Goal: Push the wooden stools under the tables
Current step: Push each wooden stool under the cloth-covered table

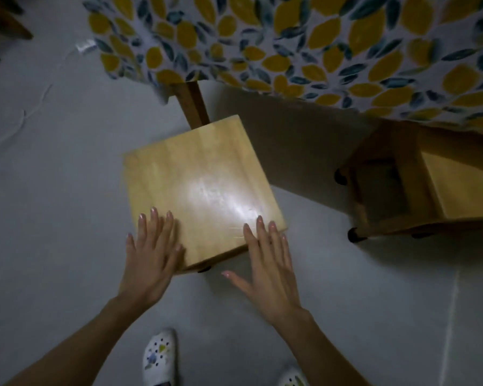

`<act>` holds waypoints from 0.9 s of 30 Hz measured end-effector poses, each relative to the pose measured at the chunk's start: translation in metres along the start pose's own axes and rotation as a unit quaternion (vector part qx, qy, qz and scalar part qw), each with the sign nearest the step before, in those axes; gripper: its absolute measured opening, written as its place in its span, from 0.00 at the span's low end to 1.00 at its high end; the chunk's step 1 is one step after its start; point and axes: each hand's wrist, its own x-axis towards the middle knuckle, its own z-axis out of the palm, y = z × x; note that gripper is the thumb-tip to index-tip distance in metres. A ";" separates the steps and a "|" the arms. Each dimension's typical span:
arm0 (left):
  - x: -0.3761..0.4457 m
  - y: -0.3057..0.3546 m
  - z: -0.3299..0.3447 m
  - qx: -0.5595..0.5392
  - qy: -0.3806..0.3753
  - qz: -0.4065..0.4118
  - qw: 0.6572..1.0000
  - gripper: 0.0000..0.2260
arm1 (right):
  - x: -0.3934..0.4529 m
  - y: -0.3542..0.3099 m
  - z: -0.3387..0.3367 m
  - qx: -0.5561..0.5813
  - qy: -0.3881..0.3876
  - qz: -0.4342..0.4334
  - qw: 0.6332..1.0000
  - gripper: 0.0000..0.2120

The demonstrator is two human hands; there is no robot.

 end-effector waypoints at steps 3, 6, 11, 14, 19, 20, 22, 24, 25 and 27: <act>0.001 -0.049 0.000 0.009 -0.041 -0.013 0.999 0.33 | 0.019 -0.044 0.023 -0.049 -0.008 -0.016 0.999 0.43; 0.007 -0.081 -0.004 0.015 -0.079 0.048 0.996 0.35 | 0.033 -0.077 0.047 -0.090 -0.016 0.020 0.996 0.46; 0.023 -0.104 -0.013 0.045 -0.127 0.157 0.978 0.38 | 0.041 -0.086 0.060 -0.164 -0.045 0.062 0.983 0.50; 0.028 -0.105 -0.013 0.049 -0.134 0.172 0.975 0.38 | 0.043 -0.085 0.058 -0.171 -0.063 0.069 0.981 0.50; 0.049 -0.092 -0.018 0.047 -0.136 0.165 0.976 0.37 | 0.065 -0.076 0.047 -0.165 -0.080 0.072 0.980 0.51; 0.057 -0.088 -0.020 0.044 -0.134 0.164 0.976 0.37 | 0.073 -0.072 0.043 -0.165 -0.081 0.071 0.980 0.50; 0.077 -0.078 -0.023 0.050 -0.131 0.164 0.976 0.37 | 0.091 -0.062 0.033 -0.166 -0.087 0.067 0.980 0.50; 0.099 -0.067 -0.026 0.057 -0.125 0.164 0.977 0.38 | 0.112 -0.051 0.023 -0.159 -0.096 0.070 0.980 0.49; 0.111 -0.061 -0.028 0.059 -0.122 0.165 0.977 0.38 | 0.123 -0.045 0.017 -0.153 -0.099 0.073 0.981 0.49; 0.136 -0.048 -0.032 0.061 -0.115 0.169 0.977 0.38 | 0.147 -0.031 0.004 -0.143 -0.095 0.067 0.983 0.50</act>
